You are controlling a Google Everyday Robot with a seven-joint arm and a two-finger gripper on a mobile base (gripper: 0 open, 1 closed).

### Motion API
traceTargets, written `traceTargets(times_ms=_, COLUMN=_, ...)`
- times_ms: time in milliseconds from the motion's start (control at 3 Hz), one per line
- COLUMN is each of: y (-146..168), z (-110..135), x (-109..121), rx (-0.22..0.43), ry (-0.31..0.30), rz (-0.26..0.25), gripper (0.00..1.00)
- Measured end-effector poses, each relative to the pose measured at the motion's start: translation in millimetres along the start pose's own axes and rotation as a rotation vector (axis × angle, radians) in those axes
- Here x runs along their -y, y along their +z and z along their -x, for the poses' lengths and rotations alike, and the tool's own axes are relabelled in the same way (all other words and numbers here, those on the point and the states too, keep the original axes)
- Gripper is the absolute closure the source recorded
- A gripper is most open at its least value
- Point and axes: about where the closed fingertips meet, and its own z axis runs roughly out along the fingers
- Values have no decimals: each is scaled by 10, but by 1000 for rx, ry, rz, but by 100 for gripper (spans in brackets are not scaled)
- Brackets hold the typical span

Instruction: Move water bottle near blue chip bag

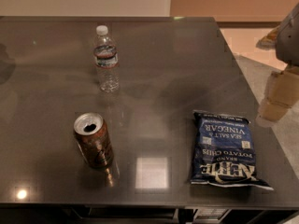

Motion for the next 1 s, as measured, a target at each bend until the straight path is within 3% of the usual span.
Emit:
traceTargets(times_ms=333, y=-6, z=5, x=5, rx=2, ry=0, rz=-2, gripper=0)
traceTargets(times_ms=1000, y=140, z=447, x=458, rx=139, ry=15, rz=-33, gripper=0)
